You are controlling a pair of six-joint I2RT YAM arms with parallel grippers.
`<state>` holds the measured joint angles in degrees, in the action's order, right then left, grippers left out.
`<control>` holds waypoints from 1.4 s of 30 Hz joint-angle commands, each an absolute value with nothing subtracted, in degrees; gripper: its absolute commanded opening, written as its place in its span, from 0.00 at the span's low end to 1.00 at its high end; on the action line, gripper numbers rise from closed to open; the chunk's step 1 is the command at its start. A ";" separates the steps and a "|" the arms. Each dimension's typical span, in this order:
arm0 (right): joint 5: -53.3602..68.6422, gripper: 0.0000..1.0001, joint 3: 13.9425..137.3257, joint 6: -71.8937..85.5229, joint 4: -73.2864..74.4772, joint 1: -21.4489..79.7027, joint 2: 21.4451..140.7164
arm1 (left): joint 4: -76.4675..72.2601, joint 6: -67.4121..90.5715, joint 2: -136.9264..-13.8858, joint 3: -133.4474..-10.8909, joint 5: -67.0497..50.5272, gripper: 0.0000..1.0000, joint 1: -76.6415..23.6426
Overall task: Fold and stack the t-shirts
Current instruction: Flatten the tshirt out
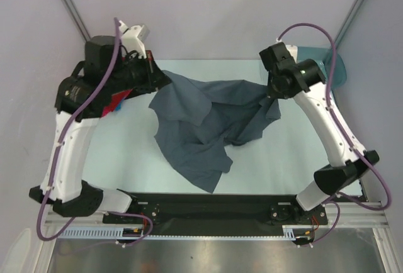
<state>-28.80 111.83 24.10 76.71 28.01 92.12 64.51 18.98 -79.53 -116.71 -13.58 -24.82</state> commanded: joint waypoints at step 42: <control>-38.06 0.00 119.62 11.60 74.71 22.06 55.11 | 50.02 44.38 -55.99 -136.41 -38.15 0.02 -24.52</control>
<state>-35.00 121.05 14.85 77.47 22.81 54.06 59.48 38.83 -56.05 -136.03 -35.86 -24.82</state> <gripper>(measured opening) 0.020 0.024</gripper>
